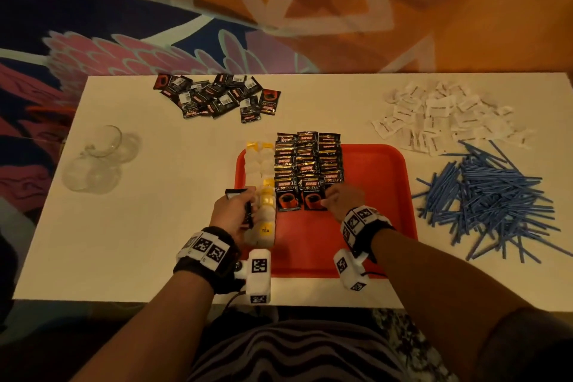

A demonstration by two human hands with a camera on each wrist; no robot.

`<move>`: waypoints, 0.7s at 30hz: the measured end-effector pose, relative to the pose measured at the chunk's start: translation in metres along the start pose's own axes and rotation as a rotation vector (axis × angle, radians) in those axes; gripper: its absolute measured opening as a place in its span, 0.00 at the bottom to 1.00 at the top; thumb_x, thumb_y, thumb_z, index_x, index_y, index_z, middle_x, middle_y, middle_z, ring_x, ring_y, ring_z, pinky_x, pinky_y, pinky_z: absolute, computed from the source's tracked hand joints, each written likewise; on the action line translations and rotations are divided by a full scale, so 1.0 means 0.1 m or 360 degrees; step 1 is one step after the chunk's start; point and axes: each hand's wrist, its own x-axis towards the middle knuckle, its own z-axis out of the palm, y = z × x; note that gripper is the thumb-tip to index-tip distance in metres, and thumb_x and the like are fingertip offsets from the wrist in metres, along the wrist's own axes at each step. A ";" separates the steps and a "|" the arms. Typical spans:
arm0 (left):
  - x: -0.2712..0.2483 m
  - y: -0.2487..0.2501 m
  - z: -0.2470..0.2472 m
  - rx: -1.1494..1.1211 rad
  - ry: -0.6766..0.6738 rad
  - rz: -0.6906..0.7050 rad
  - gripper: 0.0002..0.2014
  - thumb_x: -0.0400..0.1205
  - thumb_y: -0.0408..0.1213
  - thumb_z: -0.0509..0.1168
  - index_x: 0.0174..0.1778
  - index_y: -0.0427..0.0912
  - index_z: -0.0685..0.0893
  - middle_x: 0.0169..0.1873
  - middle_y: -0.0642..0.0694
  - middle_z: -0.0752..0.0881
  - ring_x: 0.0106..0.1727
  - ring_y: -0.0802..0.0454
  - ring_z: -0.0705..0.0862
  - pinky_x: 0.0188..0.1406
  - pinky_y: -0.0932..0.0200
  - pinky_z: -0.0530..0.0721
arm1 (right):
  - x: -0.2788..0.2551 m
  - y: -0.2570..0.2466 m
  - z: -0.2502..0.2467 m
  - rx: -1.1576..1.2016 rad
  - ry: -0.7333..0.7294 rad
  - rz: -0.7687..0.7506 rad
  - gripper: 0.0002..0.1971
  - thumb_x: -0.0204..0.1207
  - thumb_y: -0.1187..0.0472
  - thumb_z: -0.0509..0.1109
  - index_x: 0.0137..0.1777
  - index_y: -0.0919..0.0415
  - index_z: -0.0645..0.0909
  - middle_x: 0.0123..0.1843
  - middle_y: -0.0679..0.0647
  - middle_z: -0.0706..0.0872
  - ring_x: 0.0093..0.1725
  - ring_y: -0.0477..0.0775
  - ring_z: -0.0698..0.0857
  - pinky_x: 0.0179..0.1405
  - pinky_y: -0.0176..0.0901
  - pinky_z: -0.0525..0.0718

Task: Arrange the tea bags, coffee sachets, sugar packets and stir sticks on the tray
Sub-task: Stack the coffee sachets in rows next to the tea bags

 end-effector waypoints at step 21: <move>-0.11 -0.03 0.00 -0.0065 0.0003 0.0002 0.11 0.84 0.34 0.61 0.53 0.36 0.87 0.32 0.41 0.87 0.29 0.45 0.83 0.34 0.53 0.81 | -0.02 0.02 0.02 0.0200 0.0112 0.0097 0.09 0.71 0.59 0.79 0.47 0.56 0.82 0.52 0.47 0.84 0.42 0.41 0.79 0.26 0.27 0.70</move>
